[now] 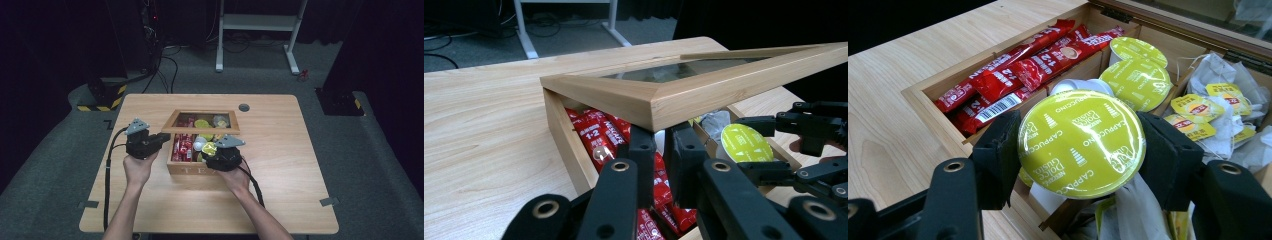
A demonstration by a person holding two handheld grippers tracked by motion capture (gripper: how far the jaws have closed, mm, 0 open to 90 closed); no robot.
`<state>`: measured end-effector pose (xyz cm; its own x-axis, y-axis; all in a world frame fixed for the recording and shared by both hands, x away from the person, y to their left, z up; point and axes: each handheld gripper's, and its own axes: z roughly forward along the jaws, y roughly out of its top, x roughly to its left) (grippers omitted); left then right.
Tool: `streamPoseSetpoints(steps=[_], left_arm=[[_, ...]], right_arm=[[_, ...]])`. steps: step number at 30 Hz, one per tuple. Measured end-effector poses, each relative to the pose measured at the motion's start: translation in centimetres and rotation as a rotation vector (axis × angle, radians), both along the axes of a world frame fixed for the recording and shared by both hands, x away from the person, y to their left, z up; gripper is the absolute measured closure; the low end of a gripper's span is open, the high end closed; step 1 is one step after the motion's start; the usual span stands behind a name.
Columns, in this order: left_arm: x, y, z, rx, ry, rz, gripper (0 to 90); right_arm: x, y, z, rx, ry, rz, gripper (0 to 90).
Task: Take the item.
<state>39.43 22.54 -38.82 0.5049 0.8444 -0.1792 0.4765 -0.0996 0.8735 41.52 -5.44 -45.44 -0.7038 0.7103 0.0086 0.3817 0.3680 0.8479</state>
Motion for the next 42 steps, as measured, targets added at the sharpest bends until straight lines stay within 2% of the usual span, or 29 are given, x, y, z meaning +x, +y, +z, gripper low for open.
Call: streamPoseSetpoints(steps=[19,42], left_arm=[[0.0,0.0,0.0,-0.002,-0.001,0.0,82.4],[0.0,0.0,0.0,-0.001,0.001,-0.002,82.4]], right_arm=[[0.0,-2.2,0.7,0.016,-0.007,-0.028,38.2],[0.5,-4.9,1.1,0.042,0.01,-0.088,38.2]])
